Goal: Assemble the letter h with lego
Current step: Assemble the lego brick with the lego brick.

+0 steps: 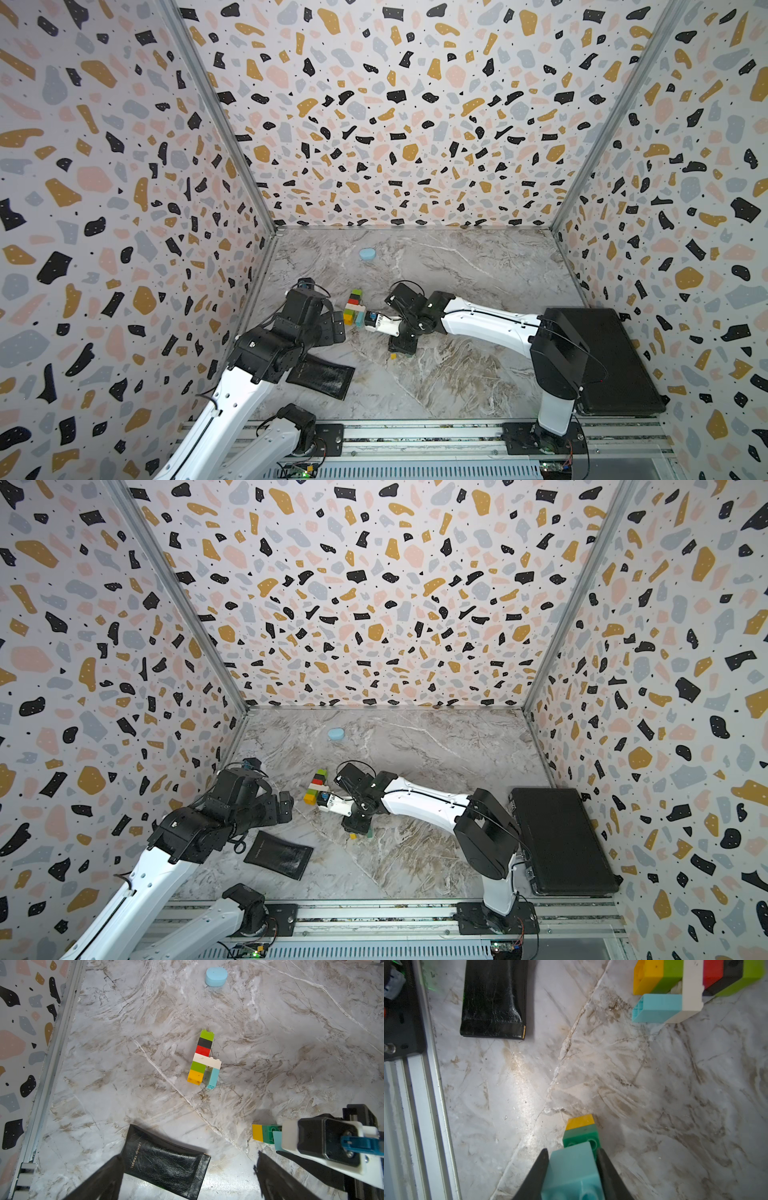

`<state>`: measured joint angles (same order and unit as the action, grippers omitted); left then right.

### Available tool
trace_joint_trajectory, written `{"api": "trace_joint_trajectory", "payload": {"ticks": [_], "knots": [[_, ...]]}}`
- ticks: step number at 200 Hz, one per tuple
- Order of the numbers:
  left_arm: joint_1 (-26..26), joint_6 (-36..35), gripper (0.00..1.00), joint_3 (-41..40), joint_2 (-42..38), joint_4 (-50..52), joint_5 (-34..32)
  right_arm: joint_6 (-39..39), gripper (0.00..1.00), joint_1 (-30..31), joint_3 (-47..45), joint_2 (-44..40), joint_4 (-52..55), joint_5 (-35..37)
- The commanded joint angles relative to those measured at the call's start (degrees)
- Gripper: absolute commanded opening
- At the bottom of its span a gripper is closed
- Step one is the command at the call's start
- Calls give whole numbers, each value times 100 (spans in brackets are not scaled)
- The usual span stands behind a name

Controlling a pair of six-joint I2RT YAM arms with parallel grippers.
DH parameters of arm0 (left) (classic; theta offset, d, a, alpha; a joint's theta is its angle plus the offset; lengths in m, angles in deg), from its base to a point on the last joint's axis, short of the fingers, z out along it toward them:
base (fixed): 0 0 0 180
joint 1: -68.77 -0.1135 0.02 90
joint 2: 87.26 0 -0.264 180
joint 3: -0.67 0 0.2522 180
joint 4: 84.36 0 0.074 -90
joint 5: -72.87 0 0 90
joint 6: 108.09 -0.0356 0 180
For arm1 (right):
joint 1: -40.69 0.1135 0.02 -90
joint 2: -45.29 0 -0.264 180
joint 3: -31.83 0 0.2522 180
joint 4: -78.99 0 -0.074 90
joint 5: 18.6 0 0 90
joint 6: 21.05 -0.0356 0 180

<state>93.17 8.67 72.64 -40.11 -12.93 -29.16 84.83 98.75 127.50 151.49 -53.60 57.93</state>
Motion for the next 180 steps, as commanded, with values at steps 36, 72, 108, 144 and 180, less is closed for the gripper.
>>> {"api": "trace_joint_trajectory", "payload": {"ticks": [36, 72, 108, 144, 180], "knots": [[-32, -57, 99, -65, -31, -160, 64, -295, 0, -14, 264, -26, 1, 200], [-30, -65, 99, -65, -36, -159, 78, -338, 0, -15, 281, 76, -10, 214], [-32, -67, 99, -65, -41, -159, 78, -318, 0, -15, 318, 133, 69, 167], [-32, -62, 99, -65, -50, -158, 81, -265, 0, -23, 325, 198, 175, 198], [-32, -60, 99, -67, -66, -160, 74, -179, 0, -32, 335, 318, 359, 145]]}}
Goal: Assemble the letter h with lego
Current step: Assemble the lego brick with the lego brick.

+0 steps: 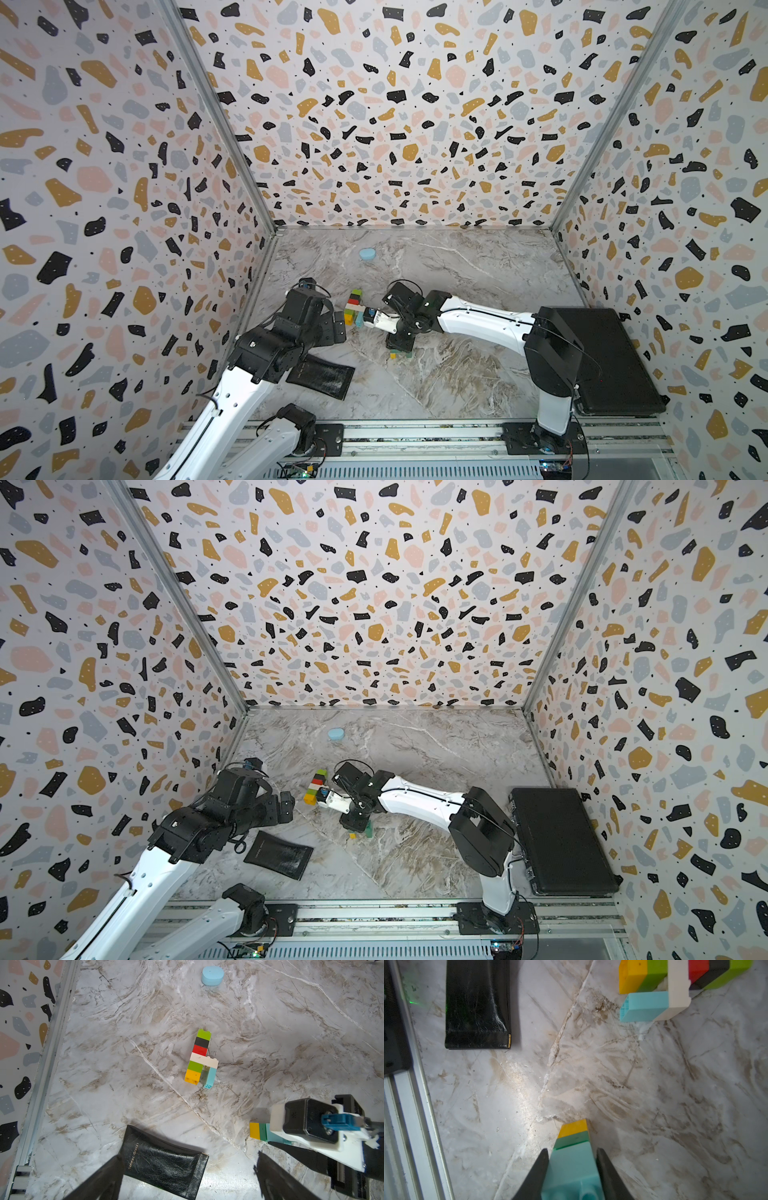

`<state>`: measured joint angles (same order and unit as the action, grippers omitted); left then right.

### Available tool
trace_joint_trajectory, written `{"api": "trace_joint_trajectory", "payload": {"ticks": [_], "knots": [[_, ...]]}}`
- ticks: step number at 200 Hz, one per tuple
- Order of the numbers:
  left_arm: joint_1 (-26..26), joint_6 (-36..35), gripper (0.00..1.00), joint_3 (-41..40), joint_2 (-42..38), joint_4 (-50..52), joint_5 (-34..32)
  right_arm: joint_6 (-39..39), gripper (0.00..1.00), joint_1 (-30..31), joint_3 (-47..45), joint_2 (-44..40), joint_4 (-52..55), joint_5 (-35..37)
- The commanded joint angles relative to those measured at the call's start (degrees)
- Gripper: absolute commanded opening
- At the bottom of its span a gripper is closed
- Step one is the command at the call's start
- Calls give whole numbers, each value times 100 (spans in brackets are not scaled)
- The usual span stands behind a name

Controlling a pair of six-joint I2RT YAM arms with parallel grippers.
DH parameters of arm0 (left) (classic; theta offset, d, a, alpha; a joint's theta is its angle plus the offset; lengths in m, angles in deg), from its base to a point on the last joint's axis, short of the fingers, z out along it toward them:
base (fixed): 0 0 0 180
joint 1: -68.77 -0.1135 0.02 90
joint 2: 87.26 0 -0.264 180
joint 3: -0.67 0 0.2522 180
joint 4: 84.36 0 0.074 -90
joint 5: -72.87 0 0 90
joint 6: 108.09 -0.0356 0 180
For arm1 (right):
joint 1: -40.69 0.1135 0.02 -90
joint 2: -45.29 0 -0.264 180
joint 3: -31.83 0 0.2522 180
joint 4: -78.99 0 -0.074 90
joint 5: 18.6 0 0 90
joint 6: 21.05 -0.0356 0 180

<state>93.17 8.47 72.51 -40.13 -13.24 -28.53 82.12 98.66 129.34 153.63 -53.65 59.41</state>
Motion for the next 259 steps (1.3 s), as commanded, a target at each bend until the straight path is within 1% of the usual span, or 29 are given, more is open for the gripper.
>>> {"api": "trace_joint_trajectory", "payload": {"ticks": [1, 36, 79, 145, 190, 216, 259], "knots": [[-32, -39, 99, -53, -64, -129, 13, 95, 0, -23, 151, 106, 374, -4], [-28, -47, 99, -53, -64, -128, 18, 106, 0, -23, 45, 171, 445, -5], [-32, -47, 99, -60, -81, -129, 22, 175, 0, -23, -416, 124, -1, 0], [-32, -48, 99, -60, -77, -129, 14, 212, 0, -28, -387, 164, 204, 214], [-32, -45, 99, -60, -64, -129, 14, 126, 0, -30, -200, 91, 396, 241], [-32, -55, 99, -60, -64, -128, 14, 68, 0, -33, 16, 228, 697, 331], [-32, -55, 99, -61, -82, -128, 19, -90, 0, -23, -98, 346, 689, 373]]}}
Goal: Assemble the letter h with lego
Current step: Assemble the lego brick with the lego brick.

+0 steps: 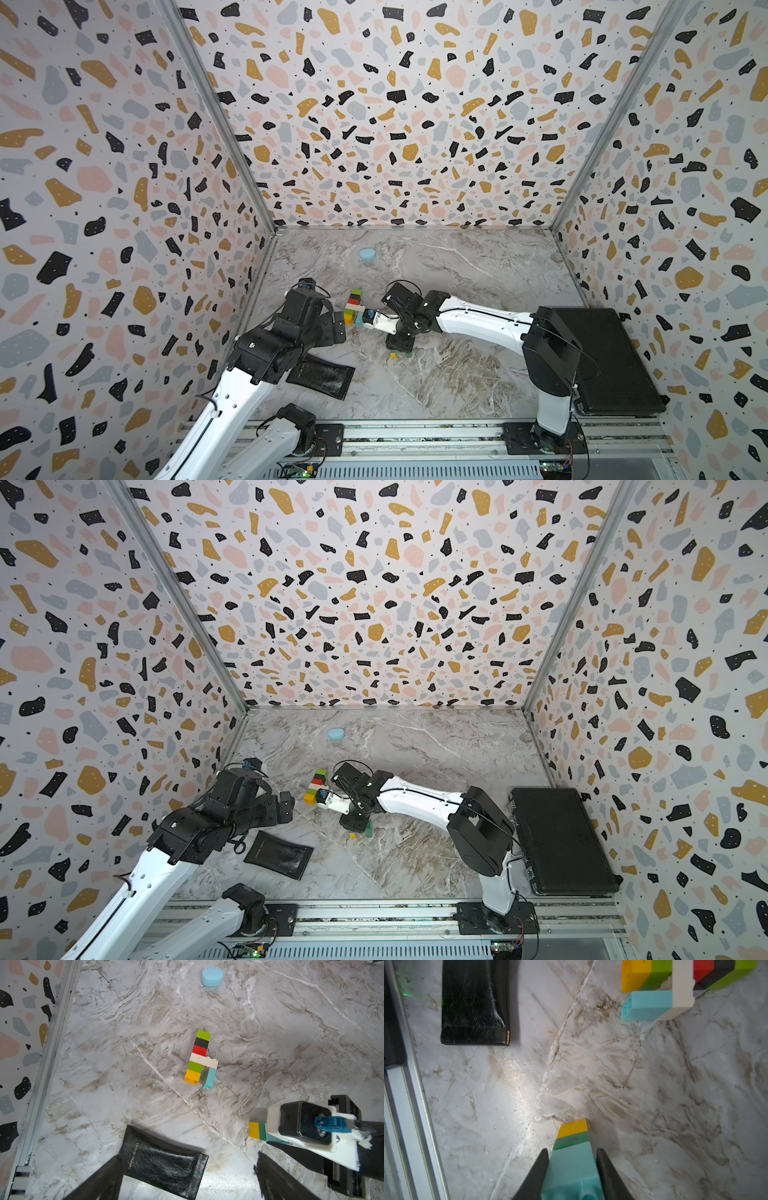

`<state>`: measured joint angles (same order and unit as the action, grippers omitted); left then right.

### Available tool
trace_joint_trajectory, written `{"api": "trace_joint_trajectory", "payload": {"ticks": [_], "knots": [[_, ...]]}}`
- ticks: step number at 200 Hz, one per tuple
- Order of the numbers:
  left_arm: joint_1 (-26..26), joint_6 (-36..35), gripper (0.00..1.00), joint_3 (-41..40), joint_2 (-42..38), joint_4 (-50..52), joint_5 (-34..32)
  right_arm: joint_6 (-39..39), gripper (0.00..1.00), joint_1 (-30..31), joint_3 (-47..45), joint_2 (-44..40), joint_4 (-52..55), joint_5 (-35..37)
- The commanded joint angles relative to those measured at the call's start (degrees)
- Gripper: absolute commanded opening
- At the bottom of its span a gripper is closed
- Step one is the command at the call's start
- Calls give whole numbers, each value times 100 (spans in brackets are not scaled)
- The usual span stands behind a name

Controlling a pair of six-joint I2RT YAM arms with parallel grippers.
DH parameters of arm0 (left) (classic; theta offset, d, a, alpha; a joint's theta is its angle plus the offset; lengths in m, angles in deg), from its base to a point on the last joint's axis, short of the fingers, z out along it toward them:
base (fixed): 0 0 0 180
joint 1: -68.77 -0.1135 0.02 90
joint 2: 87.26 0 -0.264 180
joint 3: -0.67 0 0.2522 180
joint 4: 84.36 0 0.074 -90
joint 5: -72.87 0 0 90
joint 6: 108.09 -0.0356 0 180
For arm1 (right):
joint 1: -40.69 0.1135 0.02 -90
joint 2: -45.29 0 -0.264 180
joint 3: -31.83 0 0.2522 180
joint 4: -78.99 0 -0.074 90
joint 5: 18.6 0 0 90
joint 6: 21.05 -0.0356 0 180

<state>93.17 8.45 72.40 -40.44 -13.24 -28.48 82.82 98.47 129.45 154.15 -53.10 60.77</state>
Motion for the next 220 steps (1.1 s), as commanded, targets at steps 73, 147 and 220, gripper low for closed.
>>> {"api": "trace_joint_trajectory", "payload": {"ticks": [73, 147, 220], "knots": [[-32, -47, 99, -58, -86, -134, 10, -104, 0, 5, -369, 347, 462, 381], [-32, -55, 99, -58, -86, -138, 10, -34, 2, 35, -378, 417, 663, 618], [-32, -60, 99, -64, -87, -151, 12, -287, 45, 40, -780, 4, -81, 446]]}}
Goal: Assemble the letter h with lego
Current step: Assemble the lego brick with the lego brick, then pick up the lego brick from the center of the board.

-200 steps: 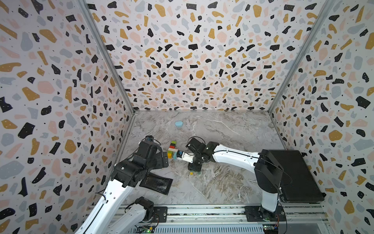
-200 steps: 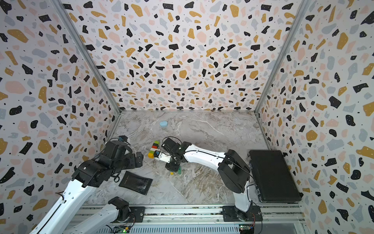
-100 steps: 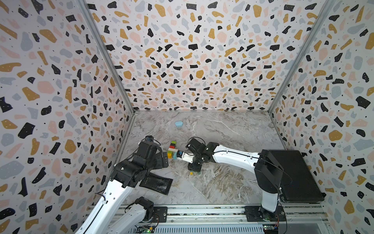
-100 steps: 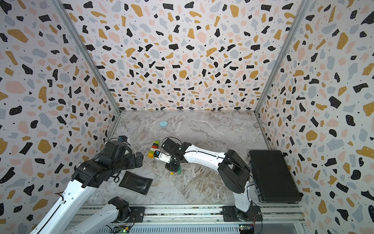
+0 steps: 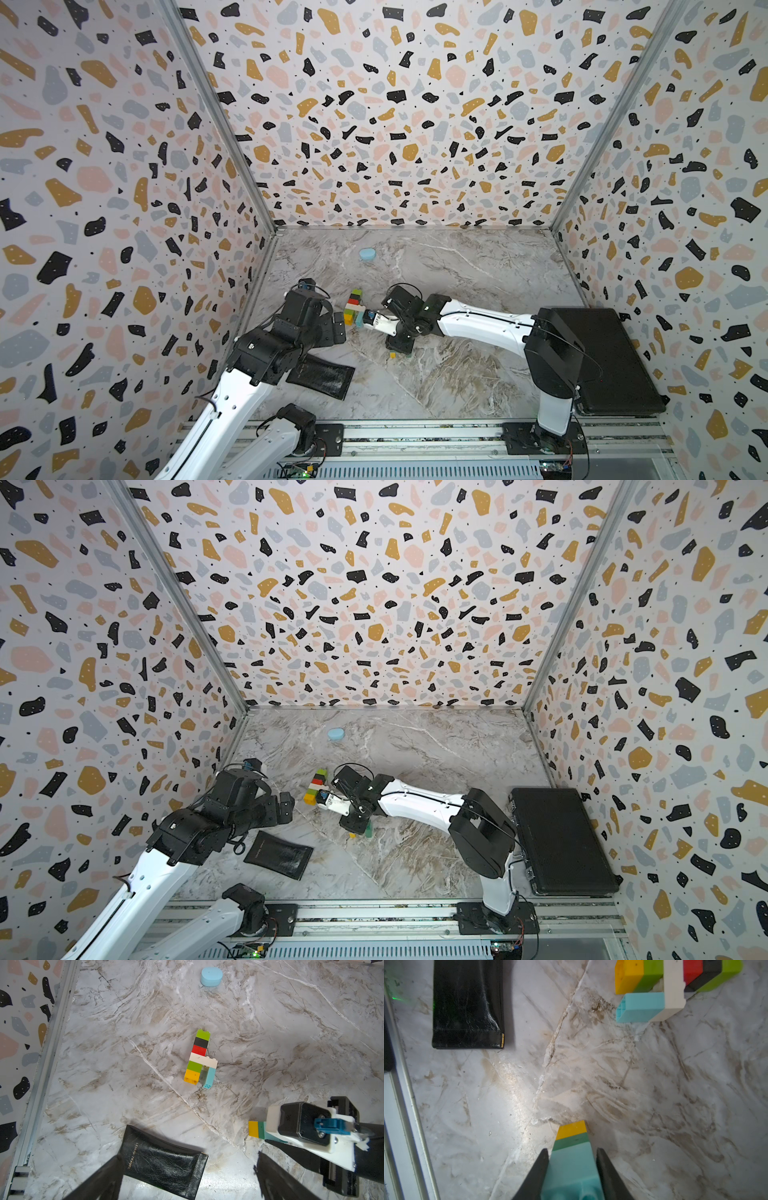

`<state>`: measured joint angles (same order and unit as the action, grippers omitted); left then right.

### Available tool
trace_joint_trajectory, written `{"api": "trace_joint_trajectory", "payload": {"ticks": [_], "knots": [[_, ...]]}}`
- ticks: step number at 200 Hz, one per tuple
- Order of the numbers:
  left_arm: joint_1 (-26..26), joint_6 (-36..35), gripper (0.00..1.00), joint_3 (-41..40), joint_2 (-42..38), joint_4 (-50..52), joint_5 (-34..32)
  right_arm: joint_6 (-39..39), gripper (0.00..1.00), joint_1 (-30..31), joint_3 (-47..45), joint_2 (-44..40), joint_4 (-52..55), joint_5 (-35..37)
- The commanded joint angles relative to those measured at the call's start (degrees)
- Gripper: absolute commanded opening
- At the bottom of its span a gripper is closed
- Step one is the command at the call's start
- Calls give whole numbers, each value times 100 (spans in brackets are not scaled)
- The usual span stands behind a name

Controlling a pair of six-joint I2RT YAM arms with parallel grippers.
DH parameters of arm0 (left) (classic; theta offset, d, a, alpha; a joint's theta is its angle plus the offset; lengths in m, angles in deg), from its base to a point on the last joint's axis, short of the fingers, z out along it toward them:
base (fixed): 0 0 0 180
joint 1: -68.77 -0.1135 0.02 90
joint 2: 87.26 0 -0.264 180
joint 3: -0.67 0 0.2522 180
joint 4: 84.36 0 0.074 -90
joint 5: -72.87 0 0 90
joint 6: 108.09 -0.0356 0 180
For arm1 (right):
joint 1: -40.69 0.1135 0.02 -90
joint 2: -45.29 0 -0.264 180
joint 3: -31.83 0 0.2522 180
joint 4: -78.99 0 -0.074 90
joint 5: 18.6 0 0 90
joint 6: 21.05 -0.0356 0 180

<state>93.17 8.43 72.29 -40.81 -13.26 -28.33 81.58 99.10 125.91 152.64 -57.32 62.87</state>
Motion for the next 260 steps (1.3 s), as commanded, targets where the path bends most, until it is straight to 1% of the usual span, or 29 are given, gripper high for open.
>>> {"api": "trace_joint_trajectory", "payload": {"ticks": [1, 19, 33, 57, 88, 92, 97, 122, 141, 165, 189, 204, 229, 260], "knots": [[-32, -54, 99, -50, -49, -147, 0, -167, 45, -27, -427, 146, 331, 228], [-32, -65, 99, -48, -49, -144, -4, -296, 55, -23, -490, 2, 69, 96], [-32, -66, 99, -53, -48, -149, 2, -394, 61, -27, -517, -77, -97, -26], [-32, -68, 99, -54, -53, -144, -4, -495, 67, -23, -508, -148, -273, -144], [-32, -68, 99, -51, -47, -146, 6, -618, 71, -32, -654, -334, -605, -263], [-32, -68, 99, -56, -48, -144, 7, -633, 72, -32, -678, -366, -634, -278], [-32, -61, 99, -56, -49, -149, 6, -651, 77, -44, -719, -412, -681, -301], [-32, -77, 99, -56, -58, -144, 21, -828, 80, -220, -1216, -806, -1166, -534], [-32, -75, 99, -65, -60, -153, 41, -1034, 85, -460, -1827, -1234, -1747, -937], [-32, -93, 99, -74, -58, -157, 81, -1184, 85, -682, -2657, -1715, -2553, -1364], [-32, -90, 99, -83, -53, -175, 107, -1228, 84, -788, -3156, -1902, -3247, -1507], [-30, -93, 99, -91, -41, -183, 106, -1179, 83, -821, -3254, -1814, -3434, -1563], [-32, -99, 99, -92, 3, -172, 105, -1122, 78, -823, -3285, -1585, -3594, -1602], [-32, -104, 99, -94, 30, -175, 116, -1069, 72, -822, -3293, -1459, -3720, -1467]]}}
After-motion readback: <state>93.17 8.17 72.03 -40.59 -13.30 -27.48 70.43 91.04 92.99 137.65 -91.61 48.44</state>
